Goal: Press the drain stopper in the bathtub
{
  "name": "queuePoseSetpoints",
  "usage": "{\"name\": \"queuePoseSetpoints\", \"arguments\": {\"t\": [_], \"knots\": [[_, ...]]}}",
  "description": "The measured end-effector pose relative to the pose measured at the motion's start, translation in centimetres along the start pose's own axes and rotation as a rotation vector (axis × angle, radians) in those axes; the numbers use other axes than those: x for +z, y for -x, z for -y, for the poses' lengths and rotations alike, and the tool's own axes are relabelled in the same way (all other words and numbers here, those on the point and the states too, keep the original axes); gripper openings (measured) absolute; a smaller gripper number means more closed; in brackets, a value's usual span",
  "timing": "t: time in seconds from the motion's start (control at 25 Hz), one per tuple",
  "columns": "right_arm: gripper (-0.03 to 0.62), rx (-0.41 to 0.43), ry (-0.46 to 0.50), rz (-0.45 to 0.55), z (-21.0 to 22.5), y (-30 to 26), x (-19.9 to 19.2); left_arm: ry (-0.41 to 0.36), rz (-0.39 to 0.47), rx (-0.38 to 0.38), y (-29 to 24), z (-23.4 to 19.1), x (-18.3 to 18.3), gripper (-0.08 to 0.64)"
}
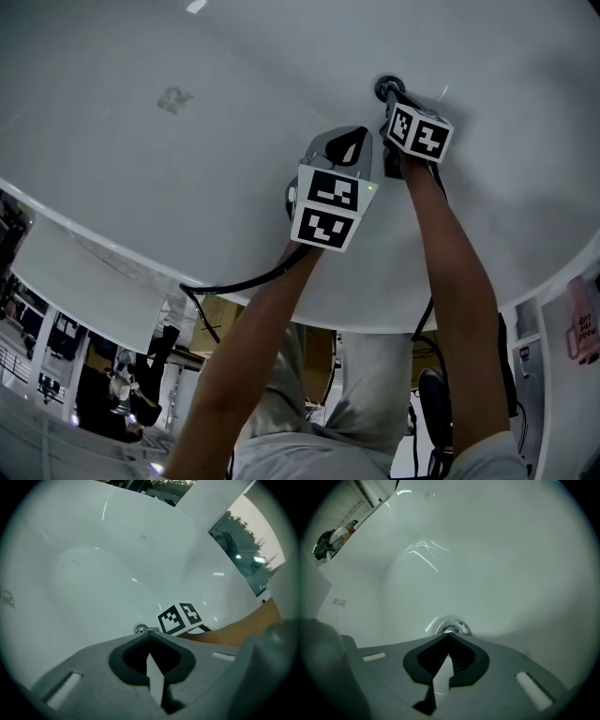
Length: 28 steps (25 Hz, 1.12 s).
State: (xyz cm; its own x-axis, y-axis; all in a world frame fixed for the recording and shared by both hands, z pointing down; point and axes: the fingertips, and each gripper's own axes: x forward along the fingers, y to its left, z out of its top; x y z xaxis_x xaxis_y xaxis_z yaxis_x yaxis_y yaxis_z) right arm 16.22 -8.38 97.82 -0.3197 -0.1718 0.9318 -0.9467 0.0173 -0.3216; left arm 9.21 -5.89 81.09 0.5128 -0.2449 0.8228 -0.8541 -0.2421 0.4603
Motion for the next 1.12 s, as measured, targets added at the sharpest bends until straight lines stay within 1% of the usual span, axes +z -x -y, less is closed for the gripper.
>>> {"name": "queuePoseSetpoints", "arguments": {"t": [0.28, 0.44, 0.6, 0.68, 0.76, 0.92, 1.12], "knots": [[0.003, -0.018, -0.026, -0.013, 0.5, -1.1, 0.1, 0.025, -0.009, 0.016, -1.2, -1.1, -0.1, 0.002], [0.003, -0.034, -0.046, -0.019, 0.9, -1.5, 0.0, 0.01, -0.017, 0.013, -1.8, -1.4, 0.2, 0.002], [0.003, -0.076, -0.017, -0.055, 1.1, -1.4, 0.0, 0.005, -0.034, 0.018, -2.1, -1.6, 0.0, 0.002], [0.003, -0.089, -0.024, -0.069, 1.0, -1.4, 0.1, 0.005, -0.041, 0.024, -2.1, -1.9, 0.0, 0.002], [0.003, -0.093, -0.018, -0.083, 0.9, -1.6, 0.1, 0.007, -0.043, 0.028, -2.0, -2.0, 0.0, 0.002], [0.003, -0.113, 0.043, -0.127, 1.3, -1.6, -0.2, 0.024, -0.055, 0.034, -2.2, -2.0, -0.6, 0.002], [0.003, -0.101, 0.038, -0.139, 0.9, -1.6, 0.0, 0.039, -0.062, 0.044, -1.6, -2.5, -0.8, 0.002]]}}
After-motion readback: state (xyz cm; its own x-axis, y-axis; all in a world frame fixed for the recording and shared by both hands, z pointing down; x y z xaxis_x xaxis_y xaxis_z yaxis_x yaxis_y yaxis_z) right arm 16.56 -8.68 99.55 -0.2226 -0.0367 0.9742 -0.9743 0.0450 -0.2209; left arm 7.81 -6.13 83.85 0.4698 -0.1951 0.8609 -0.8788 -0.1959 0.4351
